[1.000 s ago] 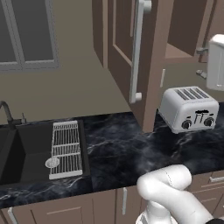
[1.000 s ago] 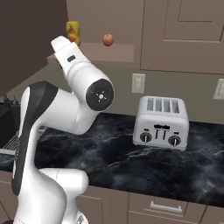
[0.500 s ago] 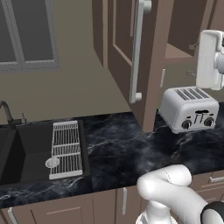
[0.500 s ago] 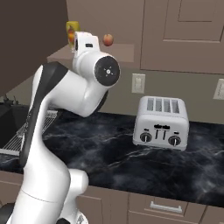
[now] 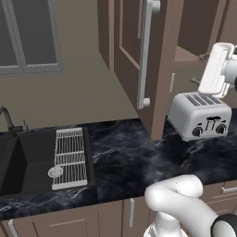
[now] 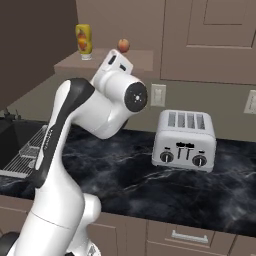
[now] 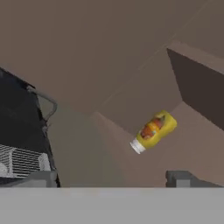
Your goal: The dining table condiment station is running low on mustard. Refill the condiment station by opening the cabinet and taking the mustard from the cabinet and placing it on the dining table.
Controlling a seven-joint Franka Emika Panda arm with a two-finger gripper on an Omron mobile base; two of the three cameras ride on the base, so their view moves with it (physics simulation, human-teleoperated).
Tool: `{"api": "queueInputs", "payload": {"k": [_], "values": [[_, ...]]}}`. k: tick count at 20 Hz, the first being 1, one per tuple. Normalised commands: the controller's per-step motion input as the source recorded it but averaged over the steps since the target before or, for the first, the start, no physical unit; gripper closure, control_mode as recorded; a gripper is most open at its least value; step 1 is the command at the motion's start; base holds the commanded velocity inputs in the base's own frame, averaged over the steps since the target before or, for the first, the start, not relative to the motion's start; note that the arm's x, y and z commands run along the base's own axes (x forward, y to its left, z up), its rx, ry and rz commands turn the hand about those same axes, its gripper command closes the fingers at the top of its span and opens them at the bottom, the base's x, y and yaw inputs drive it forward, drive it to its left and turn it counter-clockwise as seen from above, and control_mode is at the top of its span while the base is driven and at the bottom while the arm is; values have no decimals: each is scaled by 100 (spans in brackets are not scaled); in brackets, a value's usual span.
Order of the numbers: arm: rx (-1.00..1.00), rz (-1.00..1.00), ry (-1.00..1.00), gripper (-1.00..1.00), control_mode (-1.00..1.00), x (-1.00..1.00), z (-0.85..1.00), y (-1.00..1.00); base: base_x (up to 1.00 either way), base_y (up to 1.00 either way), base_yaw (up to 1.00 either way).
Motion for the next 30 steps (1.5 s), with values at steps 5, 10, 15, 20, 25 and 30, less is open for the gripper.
{"api": "queueInputs", "payload": {"k": [5, 10, 15, 20, 25, 30], "values": [[54, -3, 31, -100, -100, 6, -1, 4, 0, 0, 0], [52, 0, 31, -100, -100, 1, 12, 1, 0, 0, 0], [43, 0, 27, -100, -100, 5, 16, 6, 0, 0, 0], [21, 0, 13, -100, -100, 1, 40, 1, 0, 0, 0], [7, 0, 0, -100, -100, 1, 34, 0, 0, 0, 0], [-2, 0, -1, -100, -100, 0, 15, 5, 0, 0, 0]]}}
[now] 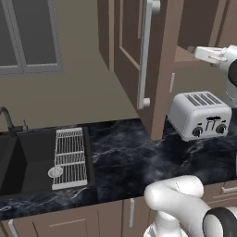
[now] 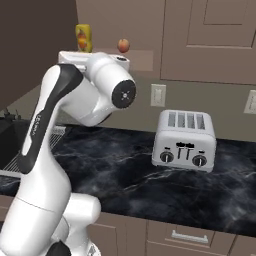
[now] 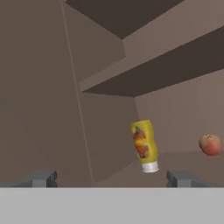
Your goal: The dining table condiment station is running low on mustard. Refill the condiment station by opening the cabinet and taking the mustard from the cabinet and placing it on the dining table.
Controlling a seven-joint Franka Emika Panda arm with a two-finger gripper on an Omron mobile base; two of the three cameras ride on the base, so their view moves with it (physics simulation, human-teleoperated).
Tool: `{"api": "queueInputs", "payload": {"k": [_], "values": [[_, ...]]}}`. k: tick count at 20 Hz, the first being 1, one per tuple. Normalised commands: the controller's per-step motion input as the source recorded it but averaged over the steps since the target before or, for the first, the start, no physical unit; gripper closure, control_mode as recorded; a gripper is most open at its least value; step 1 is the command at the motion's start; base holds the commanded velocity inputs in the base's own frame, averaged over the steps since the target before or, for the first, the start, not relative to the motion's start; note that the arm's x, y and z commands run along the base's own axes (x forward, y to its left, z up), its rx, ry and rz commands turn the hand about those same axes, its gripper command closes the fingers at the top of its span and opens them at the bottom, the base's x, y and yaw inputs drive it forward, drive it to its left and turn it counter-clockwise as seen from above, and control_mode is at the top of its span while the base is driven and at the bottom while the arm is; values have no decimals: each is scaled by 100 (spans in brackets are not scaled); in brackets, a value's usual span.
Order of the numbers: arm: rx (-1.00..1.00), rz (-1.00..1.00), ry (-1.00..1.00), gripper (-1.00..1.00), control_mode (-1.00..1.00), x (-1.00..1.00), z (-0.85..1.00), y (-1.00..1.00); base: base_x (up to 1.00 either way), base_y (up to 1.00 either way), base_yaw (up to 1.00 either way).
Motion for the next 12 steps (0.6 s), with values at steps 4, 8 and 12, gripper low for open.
{"api": "queueInputs", "payload": {"k": [4, 8, 12], "values": [[-13, 0, 1, -100, -100, 4, 4, 28, 0, 0, 0], [-19, 0, 21, -100, -100, 11, 8, 42, 0, 0, 0], [-10, 0, 25, -100, -100, 27, 8, 26, 0, 0, 0]]}}
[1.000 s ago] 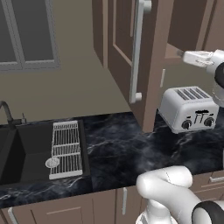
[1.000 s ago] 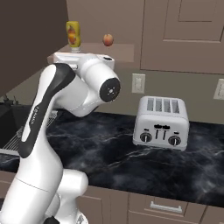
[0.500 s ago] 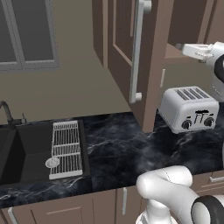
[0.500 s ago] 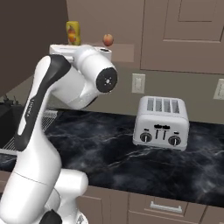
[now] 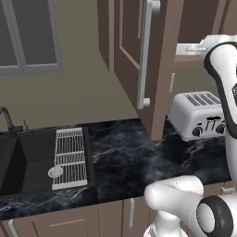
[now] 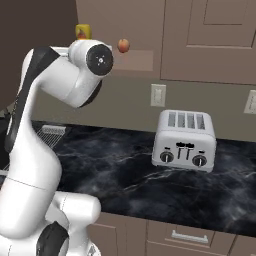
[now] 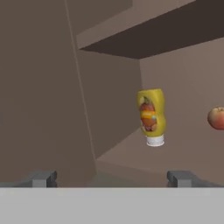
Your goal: The dining table condiment station is running low on mustard. Refill the condiment station by opening the cabinet and taking the mustard from the cabinet and placing it on the dining table.
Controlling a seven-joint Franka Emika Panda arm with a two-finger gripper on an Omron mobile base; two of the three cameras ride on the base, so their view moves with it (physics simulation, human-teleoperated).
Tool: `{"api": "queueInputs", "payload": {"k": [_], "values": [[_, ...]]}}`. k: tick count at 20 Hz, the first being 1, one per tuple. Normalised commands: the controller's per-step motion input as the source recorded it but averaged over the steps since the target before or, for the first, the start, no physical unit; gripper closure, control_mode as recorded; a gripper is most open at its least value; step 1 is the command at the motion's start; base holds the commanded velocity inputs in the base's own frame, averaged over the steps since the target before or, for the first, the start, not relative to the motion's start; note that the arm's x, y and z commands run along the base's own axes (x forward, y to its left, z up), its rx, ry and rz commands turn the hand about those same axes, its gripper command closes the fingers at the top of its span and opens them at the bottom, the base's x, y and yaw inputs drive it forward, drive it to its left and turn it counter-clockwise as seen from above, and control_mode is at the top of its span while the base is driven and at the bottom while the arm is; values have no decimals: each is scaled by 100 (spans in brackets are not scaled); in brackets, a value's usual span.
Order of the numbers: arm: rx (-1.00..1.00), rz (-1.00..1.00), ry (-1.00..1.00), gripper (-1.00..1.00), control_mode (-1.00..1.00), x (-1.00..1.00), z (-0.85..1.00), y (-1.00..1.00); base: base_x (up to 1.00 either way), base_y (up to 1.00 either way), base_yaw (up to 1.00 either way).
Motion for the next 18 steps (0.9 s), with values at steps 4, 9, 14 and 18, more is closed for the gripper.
{"api": "queueInputs", "payload": {"k": [4, 9, 14, 18], "values": [[0, 0, 18, -100, -100, 35, 11, 0, 0, 0, 0], [0, 0, 3, -100, -100, 32, 0, 0, 0, 0, 0], [0, 0, 0, -100, -100, 34, 0, 0, 0, 0, 0], [0, 0, 0, -100, -100, 39, 0, 2, 0, 0, 0]]}}
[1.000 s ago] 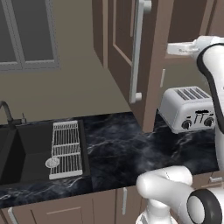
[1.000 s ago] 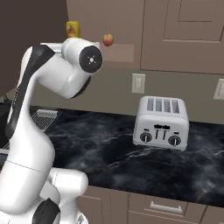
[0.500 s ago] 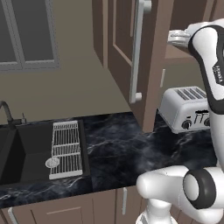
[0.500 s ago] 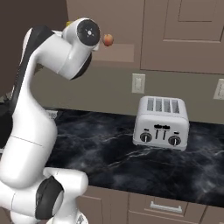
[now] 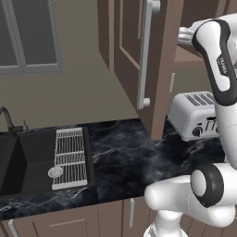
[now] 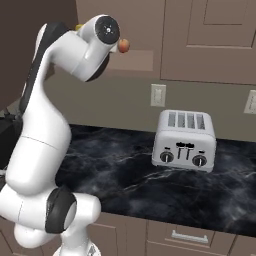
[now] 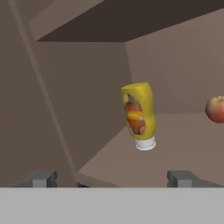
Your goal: The dining table condiment station is running low on mustard. Refill the condiment station by opening the cabinet and taking the mustard from the cabinet and placing it on the dining table.
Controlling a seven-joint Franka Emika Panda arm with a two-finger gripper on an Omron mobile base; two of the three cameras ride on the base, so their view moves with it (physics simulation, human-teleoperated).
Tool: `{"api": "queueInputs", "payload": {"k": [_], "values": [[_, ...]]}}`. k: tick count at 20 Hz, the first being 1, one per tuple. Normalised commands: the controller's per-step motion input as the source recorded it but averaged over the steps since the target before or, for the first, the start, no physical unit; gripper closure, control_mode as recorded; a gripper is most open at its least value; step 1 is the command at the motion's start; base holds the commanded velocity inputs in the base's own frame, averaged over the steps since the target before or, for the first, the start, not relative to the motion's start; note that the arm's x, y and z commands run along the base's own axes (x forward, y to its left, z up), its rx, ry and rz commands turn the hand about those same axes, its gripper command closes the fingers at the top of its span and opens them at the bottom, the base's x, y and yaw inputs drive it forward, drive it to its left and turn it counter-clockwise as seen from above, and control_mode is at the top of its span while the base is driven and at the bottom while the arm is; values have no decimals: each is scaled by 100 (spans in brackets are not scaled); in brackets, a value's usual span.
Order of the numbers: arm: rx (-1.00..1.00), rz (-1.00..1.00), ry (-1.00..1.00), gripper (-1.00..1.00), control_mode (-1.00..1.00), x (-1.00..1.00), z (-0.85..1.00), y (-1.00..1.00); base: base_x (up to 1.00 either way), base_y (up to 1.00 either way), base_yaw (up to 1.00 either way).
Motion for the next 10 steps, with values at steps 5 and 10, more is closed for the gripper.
{"api": "queueInputs", "payload": {"k": [5, 10], "values": [[0, 0, 0, -100, -100, 40, 0, 6, 0, 0, 0], [0, 0, 0, -100, -100, 40, -1, 9, 0, 0, 0]]}}
